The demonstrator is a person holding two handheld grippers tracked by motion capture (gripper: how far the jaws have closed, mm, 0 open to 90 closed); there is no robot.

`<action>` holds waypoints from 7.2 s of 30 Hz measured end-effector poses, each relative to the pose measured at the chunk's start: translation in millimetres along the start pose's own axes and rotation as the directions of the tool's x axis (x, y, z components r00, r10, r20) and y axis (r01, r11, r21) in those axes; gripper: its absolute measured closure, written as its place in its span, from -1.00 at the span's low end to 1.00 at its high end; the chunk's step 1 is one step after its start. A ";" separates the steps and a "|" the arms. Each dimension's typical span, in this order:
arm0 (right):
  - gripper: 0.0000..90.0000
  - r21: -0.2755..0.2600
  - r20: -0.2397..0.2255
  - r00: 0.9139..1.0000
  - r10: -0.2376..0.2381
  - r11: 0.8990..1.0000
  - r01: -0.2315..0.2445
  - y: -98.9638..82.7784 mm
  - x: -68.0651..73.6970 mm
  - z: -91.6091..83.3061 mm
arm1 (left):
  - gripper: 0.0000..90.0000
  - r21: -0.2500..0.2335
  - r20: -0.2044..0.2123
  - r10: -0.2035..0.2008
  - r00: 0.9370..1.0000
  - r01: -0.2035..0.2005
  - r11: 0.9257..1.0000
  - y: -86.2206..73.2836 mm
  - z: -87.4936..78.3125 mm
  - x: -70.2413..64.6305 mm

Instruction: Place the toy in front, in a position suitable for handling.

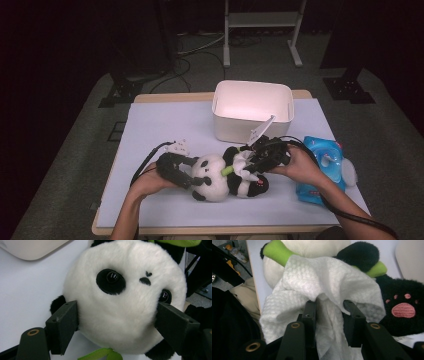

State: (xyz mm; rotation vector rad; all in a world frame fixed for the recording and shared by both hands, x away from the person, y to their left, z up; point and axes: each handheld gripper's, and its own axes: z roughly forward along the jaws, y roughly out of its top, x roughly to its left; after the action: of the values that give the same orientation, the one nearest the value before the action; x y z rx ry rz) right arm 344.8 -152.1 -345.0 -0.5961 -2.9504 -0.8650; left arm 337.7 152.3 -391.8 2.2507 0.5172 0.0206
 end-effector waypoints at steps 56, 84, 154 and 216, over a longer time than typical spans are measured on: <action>0.89 -0.069 0.050 0.996 0.072 0.995 -0.068 -38.5 -14.1 -42.0 | -0.56 0.007 -0.014 -0.007 1.000 0.007 1.000 -1.1 1.2 -1.1; 0.89 -0.080 0.075 0.997 0.011 0.997 -0.004 13.9 -19.8 -35.0 | -0.56 0.011 -0.016 0.004 1.000 -0.004 1.000 -0.3 1.7 -3.6; 0.89 0.011 0.063 0.993 -0.098 0.995 0.097 34.2 2.1 1.1 | -0.57 0.013 -0.024 0.002 1.000 -0.002 1.000 0.2 2.7 -3.8; 0.90 -0.068 -0.015 0.997 0.076 0.995 -0.077 -48.6 -4.2 -13.3 | -0.59 0.021 -0.030 0.010 0.999 -0.010 1.000 0.8 2.6 -3.7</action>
State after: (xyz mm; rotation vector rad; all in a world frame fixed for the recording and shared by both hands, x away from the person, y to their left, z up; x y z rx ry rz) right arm 329.9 -198.2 -359.4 -0.6993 -2.8763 -0.9622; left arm 335.0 148.5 -392.4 2.2764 0.5245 0.0544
